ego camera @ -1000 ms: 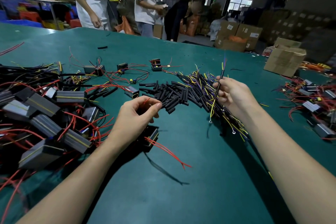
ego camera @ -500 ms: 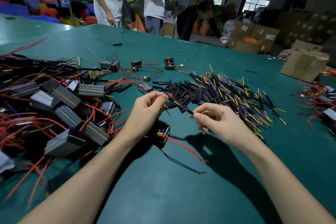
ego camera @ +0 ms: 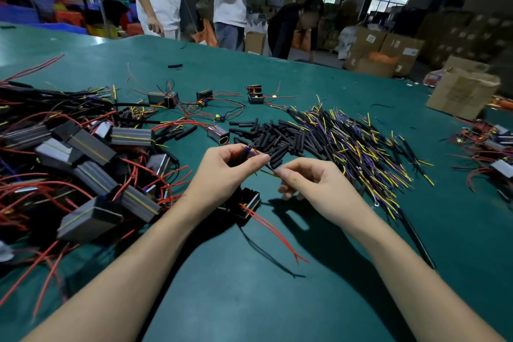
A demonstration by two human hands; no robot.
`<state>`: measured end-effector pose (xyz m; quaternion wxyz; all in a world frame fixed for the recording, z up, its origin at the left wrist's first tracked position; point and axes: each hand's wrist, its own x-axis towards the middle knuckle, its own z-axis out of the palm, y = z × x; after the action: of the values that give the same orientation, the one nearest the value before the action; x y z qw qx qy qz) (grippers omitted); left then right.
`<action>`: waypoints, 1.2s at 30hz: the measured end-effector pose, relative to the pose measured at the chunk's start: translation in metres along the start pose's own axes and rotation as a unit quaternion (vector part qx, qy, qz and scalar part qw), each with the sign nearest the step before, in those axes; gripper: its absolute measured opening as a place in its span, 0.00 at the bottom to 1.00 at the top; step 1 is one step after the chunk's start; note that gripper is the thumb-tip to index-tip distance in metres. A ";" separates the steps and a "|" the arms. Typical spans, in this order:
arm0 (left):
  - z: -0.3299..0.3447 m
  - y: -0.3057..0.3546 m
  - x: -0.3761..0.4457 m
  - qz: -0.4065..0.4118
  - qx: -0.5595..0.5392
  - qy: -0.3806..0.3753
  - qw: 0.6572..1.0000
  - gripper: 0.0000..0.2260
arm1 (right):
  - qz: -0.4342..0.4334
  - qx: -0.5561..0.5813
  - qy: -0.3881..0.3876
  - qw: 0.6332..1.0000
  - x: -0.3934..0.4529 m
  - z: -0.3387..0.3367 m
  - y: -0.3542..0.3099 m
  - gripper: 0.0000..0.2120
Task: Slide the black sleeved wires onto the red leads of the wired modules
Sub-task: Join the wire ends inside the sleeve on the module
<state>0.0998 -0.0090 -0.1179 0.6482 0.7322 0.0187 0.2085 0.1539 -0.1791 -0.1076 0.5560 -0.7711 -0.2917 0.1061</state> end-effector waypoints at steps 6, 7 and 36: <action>-0.001 0.001 -0.001 0.016 0.004 -0.007 1.000 0.02 | -0.027 0.033 0.058 0.997 0.003 0.015 -0.005 0.05; -0.001 0.001 -0.001 0.012 0.004 -0.005 1.000 0.03 | -0.029 0.042 0.064 0.997 0.003 0.015 -0.005 0.05; 0.002 0.000 0.000 0.016 0.036 -0.023 0.999 0.06 | -0.005 0.267 0.191 0.945 0.011 0.006 -0.015 0.07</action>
<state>0.1007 -0.0107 -0.1178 0.6184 0.7597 -0.0009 0.2011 0.1550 -0.1645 -0.0944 0.7873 -0.5987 -0.1447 0.0283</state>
